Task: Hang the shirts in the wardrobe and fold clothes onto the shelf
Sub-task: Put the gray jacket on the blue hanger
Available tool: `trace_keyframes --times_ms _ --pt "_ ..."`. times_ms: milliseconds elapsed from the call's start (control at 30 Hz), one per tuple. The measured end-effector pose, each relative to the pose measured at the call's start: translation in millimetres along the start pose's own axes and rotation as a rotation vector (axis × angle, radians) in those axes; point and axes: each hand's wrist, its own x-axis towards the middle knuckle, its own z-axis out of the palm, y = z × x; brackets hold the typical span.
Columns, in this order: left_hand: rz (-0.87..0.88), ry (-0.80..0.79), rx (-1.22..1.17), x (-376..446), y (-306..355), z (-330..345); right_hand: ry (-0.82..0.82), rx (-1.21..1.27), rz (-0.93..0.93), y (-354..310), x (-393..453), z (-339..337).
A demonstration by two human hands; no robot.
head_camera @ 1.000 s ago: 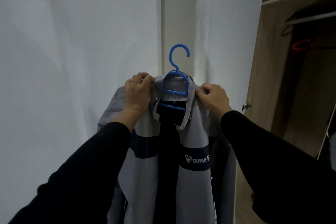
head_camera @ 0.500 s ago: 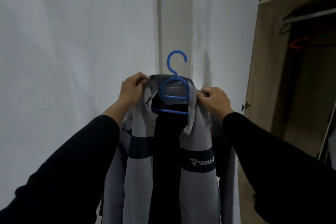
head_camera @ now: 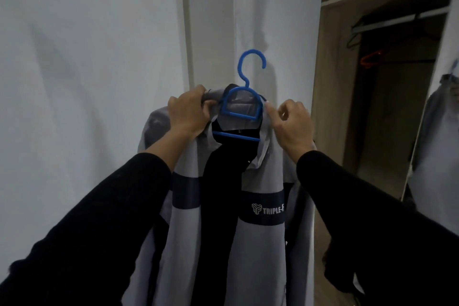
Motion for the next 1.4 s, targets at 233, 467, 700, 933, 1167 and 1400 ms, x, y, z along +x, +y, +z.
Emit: trace_keyframes --times_ms 233,467,700,933,1167,1400 --pt "-0.017 0.074 -0.063 24.1 50.8 54.6 -0.181 -0.127 0.142 35.5 40.5 -7.1" --pt "-0.047 0.099 -0.055 58.5 111.2 121.4 -0.171 0.100 0.114 96.7 90.0 -3.1" --pt "-0.084 0.105 -0.026 72.5 171.2 191.5 -0.119 0.171 0.096 157.1 141.3 -14.3" --pt "-0.355 -0.007 -0.196 91.7 193.5 226.8 -0.160 0.268 0.160 199.1 175.5 -26.6" --pt "-0.382 -0.070 -0.255 114.8 216.5 260.7 -0.173 0.129 0.188 225.1 209.9 -19.6" --pt "-0.258 -0.053 -0.313 155.5 225.5 306.1 -0.066 0.195 0.337 249.1 263.7 8.9"
